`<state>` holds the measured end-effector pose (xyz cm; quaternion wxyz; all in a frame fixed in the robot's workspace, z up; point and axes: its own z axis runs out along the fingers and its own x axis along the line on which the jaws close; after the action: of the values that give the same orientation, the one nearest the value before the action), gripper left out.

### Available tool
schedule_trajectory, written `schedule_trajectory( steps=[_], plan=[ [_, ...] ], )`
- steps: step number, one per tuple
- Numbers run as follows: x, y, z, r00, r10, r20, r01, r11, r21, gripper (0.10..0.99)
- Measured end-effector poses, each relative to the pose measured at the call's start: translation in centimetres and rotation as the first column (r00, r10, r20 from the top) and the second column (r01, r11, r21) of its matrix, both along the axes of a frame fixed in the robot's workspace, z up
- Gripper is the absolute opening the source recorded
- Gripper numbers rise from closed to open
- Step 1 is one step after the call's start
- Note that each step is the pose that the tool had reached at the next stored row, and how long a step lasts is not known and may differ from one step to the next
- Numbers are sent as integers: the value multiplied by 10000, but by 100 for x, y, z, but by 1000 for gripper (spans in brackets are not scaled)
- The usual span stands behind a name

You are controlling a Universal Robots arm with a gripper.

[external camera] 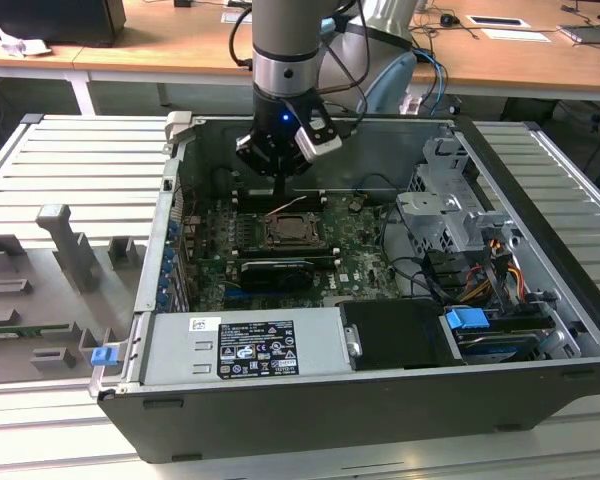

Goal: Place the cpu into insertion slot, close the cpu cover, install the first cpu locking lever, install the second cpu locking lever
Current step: 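Install the first cpu locking lever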

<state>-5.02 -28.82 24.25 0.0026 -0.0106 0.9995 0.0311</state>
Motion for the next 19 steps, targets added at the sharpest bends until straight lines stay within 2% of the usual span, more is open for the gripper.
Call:
schedule_trajectory(
  steps=[2, 4, 6, 12, 19],
  plan=[
    [9, 5, -47, 9999, 110, 1, -110, 9999, 12, 106],
    [13, 8, -61, 9998, 212, 2, -212, 9998, 31, 106],
    [22, 10, -77, 9997, 257, 5, -257, 9996, 117, 106],
    [58, 25, -166, 9990, 447, 4, -447, 9989, 132, 106],
    [158, 43, -206, 9987, 517, 4, -517, 9986, 133, 106]
  ],
)
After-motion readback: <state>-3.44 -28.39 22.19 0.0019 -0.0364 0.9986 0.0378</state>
